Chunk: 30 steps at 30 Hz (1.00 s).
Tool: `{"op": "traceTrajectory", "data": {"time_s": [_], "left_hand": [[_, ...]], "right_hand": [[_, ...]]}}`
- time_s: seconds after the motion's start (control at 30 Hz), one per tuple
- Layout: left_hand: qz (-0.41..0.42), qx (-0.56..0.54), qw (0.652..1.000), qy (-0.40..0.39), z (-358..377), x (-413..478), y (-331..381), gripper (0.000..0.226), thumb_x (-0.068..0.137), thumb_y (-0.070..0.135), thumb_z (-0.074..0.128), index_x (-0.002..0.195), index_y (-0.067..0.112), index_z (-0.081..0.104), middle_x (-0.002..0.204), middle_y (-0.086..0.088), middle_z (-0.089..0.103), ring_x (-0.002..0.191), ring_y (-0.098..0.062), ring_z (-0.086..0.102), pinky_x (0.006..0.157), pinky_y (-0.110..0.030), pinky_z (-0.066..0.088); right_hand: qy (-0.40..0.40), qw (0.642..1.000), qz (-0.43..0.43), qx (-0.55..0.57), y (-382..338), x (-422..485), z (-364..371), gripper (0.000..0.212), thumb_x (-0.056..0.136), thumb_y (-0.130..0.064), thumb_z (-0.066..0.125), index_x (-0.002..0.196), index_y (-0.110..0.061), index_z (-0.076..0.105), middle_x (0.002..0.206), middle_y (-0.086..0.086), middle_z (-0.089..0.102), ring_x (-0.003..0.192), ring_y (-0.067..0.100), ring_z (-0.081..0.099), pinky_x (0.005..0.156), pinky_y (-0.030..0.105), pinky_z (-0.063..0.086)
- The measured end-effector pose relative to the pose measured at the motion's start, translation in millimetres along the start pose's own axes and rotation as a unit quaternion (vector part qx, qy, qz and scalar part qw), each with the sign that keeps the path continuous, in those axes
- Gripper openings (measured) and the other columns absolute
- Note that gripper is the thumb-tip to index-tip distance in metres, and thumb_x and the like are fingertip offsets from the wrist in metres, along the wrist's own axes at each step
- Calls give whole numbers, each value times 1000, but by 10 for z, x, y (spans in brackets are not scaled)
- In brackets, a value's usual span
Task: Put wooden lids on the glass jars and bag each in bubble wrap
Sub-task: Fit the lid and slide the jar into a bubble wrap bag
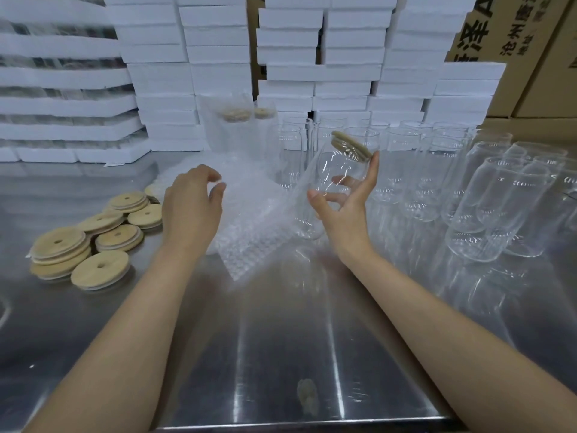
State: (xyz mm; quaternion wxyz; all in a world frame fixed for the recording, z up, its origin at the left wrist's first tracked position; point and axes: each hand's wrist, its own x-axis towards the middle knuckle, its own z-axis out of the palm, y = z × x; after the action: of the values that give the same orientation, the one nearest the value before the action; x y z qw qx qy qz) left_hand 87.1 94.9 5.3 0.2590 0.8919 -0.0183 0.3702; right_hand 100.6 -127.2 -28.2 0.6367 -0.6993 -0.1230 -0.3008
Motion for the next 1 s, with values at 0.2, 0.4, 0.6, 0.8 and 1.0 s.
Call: {"op": "traceTrajectory", "data": {"time_s": [0.2, 0.4, 0.6, 0.8, 1.0], "left_hand": [[-105, 74, 989, -77, 82, -8, -174, 48, 96, 23, 54, 136, -1, 42, 123, -22, 57, 118, -41, 44, 99, -47, 36], [-102, 18, 980, 171, -166, 43, -45, 11, 82, 25, 62, 82, 14, 62, 107, -8, 53, 104, -30, 51, 90, -39, 39], [-109, -186, 882, 419, -513, 243, -152, 24, 84, 31, 48, 68, 34, 30, 104, -12, 58, 108, -25, 56, 94, -17, 39], [254, 24, 955, 154, -42, -36, 228, 12, 80, 19, 73, 85, 10, 68, 105, -3, 64, 109, -26, 50, 92, -35, 26], [155, -45, 986, -34, 174, -121, 220, 36, 88, 46, 59, 76, 13, 61, 80, 2, 57, 76, -19, 52, 75, -33, 42]], "right_hand": [[-7, 1000, 7, -8, -18, -16, 20, 114, 74, -43, 71, 148, -42, -15, 123, 2, 44, 89, 6, 65, 72, 11, 49], [2, 1000, 6, 2, -20, -24, 16, 113, 74, -42, 71, 149, -41, -14, 122, 2, 44, 90, 10, 65, 71, 12, 49], [-3, 1000, 3, -5, 6, -41, 31, 114, 82, -25, 76, 149, -39, -15, 125, 5, 44, 95, 18, 65, 68, 12, 50], [26, 1000, -5, 2, -94, -62, 97, 120, 75, -22, 83, 134, -57, -16, 130, 7, 39, 105, 16, 62, 89, 38, 57], [46, 998, 42, 5, 2, -4, 62, 117, 72, -27, 86, 143, -40, -6, 127, 7, 41, 113, 13, 60, 86, 19, 46]]}}
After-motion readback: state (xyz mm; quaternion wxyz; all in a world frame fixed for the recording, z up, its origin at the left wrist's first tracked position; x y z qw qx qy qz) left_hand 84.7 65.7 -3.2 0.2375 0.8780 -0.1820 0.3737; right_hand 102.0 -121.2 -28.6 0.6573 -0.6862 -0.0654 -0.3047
